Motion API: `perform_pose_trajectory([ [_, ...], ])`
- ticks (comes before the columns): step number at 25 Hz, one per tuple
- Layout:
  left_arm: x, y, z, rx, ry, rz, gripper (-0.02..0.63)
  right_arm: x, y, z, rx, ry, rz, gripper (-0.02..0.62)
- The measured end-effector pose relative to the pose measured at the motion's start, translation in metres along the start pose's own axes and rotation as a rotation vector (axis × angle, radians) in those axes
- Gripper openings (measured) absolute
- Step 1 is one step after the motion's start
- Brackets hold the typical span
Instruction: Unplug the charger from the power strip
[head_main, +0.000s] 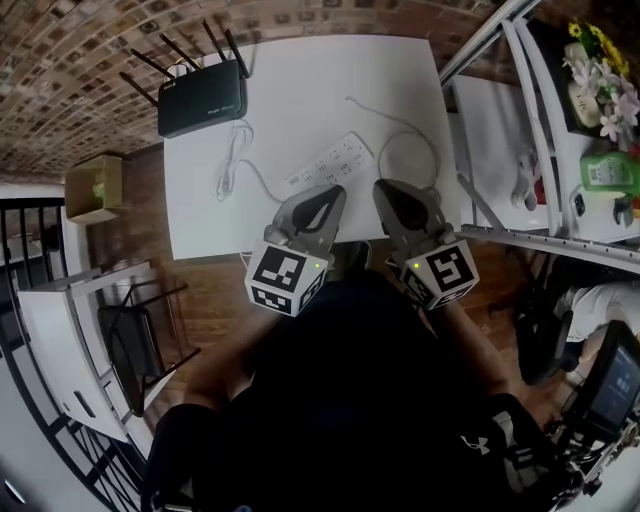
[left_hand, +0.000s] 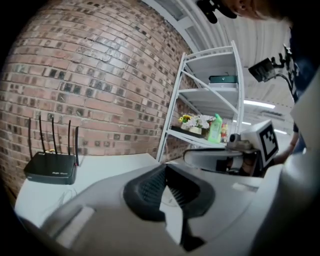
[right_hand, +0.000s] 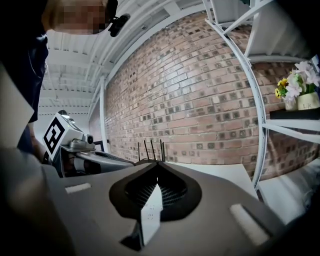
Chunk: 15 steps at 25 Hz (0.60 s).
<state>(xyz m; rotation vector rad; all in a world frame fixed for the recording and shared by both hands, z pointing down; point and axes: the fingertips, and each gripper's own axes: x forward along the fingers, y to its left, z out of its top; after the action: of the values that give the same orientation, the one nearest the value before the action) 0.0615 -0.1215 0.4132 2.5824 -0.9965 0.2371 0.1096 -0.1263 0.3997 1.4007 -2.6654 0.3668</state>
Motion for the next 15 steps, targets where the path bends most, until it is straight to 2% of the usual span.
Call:
perform_pose_trajectory([
  [5,0.002,0.006,-0.005,-0.008,0.028,-0.002,0.005,0.004,0.003,-0.002,0.011,0.018,0.004,0.011],
  [9,-0.002,0.012,-0.007,-0.010,0.026,0.018,0.005,0.006,0.006,-0.003,-0.020,0.021,0.011,0.011],
  [15,-0.005,0.005,-0.009,0.053,0.041,0.015,0.005,0.005,0.006,-0.006,-0.013,0.009,0.006,0.011],
])
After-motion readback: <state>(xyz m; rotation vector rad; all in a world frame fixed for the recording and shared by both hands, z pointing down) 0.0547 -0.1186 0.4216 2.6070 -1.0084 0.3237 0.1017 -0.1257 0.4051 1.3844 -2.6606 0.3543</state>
